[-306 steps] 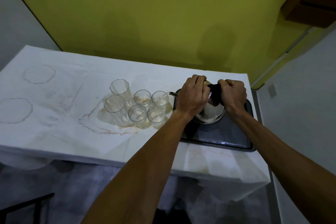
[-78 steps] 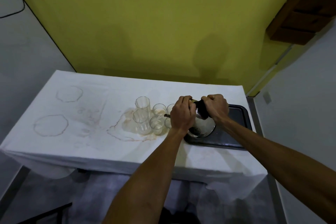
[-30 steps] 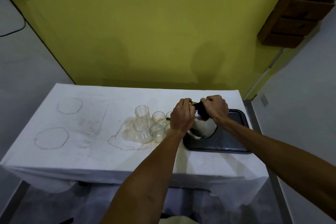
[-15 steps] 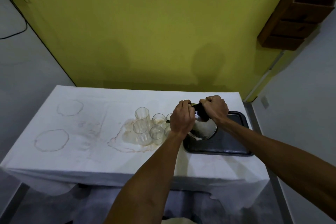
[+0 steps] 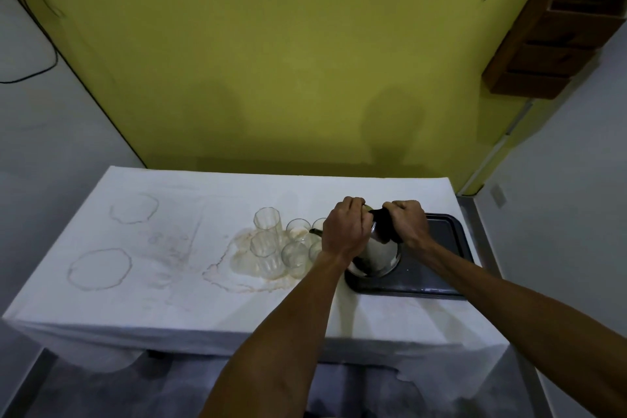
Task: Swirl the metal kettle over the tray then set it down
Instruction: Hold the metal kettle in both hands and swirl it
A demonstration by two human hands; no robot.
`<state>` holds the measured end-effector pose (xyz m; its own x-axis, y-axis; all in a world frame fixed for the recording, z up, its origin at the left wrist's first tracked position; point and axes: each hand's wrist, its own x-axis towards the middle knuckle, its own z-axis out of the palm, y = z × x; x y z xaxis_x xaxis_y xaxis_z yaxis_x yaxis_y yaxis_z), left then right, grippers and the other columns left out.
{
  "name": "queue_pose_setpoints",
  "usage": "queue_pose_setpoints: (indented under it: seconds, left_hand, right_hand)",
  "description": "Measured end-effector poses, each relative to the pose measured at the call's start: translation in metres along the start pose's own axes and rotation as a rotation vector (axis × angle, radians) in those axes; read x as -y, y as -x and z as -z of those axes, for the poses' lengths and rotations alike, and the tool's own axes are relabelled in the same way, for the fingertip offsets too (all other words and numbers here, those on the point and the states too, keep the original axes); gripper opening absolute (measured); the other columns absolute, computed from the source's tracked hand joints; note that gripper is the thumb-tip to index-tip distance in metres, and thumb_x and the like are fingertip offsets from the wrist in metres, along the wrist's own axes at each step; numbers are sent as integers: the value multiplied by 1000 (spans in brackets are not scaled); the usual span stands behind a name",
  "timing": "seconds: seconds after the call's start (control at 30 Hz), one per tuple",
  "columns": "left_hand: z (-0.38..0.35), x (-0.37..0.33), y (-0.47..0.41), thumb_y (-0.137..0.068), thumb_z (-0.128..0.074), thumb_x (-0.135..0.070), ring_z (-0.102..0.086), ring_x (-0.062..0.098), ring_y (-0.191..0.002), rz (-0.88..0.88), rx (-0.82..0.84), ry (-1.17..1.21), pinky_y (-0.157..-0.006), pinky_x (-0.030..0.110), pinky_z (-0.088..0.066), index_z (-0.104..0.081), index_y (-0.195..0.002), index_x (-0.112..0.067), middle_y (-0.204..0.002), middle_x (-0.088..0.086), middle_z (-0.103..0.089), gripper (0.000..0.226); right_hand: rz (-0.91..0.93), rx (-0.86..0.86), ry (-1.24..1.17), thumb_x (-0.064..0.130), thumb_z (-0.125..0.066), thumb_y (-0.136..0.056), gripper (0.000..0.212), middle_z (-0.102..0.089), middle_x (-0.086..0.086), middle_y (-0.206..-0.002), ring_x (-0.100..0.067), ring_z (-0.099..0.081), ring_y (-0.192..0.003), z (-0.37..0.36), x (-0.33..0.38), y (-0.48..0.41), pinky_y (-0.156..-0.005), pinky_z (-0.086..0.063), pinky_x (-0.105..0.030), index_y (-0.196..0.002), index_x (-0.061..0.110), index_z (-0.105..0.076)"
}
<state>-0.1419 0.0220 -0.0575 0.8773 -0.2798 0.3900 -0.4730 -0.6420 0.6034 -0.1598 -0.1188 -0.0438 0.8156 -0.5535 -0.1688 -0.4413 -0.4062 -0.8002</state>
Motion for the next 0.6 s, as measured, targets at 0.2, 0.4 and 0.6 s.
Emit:
queue_pose_setpoints:
  seconds: [0.2, 0.4, 0.6]
  left_hand:
    - [0, -3, -11, -89, -36, -29, -59, 33, -74, -39, 21, -6, -61, 44, -50, -63, -88, -8, -84, 11, -65, 34]
    - [9, 1, -31, -88, -35, -36, -61, 29, -88, -71, 142, 60, -73, 42, -51, -63, -99, -12, -98, 7, -65, 38]
    - [11, 5, -39, -89, -32, -41, -60, 24, -96, -14, 197, 130, -81, 41, -50, -61, -106, -17, -105, 4, -64, 41]
  right_hand:
    - [-109, -25, -165, 22, -61, -78, 42, -42, -5, -49, -23, -39, -58, -2, -5, -1, -59, -34, -34, -41, 13, -44]
    - [-210, -71, -279, 33, -57, -64, 30, -47, -6, -48, -24, -42, -58, -7, 1, -1, -59, -37, -39, -40, 16, -53]
    - [-174, -125, -188, 30, -60, -75, 35, -50, -9, -52, -28, -44, -57, -1, 19, 3, -58, -36, -34, -48, 9, -51]
